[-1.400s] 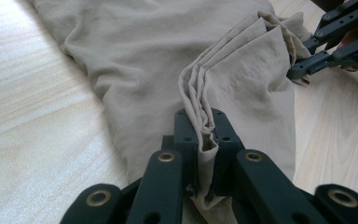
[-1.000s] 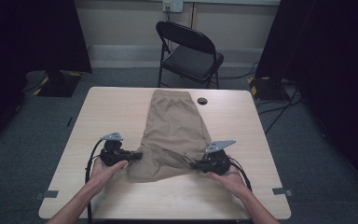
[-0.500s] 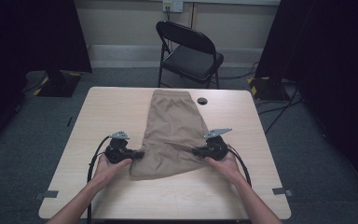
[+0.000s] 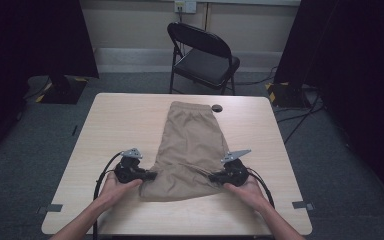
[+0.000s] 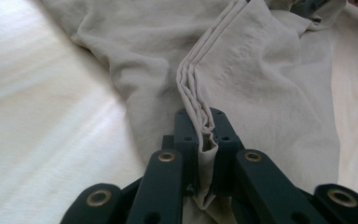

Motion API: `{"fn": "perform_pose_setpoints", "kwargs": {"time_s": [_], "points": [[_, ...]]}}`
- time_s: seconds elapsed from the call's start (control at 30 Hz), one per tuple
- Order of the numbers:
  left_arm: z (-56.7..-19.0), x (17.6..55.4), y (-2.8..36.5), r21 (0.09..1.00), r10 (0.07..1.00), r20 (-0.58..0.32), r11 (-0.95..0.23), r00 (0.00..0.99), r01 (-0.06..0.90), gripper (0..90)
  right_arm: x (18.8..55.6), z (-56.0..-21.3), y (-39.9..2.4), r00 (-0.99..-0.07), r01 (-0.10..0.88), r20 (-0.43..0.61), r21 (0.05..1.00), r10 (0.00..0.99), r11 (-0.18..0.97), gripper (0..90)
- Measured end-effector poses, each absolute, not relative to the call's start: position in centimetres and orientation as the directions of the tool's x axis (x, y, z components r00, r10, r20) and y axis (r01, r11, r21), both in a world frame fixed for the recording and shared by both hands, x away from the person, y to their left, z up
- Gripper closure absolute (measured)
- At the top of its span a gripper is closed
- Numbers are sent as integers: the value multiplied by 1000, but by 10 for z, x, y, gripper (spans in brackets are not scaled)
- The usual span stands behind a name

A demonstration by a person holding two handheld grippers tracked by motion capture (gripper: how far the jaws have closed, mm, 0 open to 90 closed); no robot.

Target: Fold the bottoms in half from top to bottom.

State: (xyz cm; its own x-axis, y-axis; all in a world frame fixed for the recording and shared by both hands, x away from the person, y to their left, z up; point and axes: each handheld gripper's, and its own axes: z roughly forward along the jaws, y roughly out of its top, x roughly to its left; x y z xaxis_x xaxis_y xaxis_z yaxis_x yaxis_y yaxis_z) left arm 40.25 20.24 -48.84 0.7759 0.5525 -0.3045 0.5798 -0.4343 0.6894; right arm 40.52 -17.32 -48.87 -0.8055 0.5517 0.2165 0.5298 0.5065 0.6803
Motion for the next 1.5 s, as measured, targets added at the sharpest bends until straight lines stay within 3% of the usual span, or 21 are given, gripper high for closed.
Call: {"fn": "perform_pose_setpoints", "kwargs": {"time_s": [0.53,0.83,1.5], "points": [[-486,372,190,662,474,-325,-505,819,554,844,361,-484,-183,-823,536,245,633,512,558,859],[-484,371,188,672,457,-339,-494,822,551,845,361,-483,-185,-821,545,256,619,510,566,860],[-415,366,200,862,429,-284,-278,858,424,846,355,-419,-217,-823,436,209,828,528,352,861]]}}
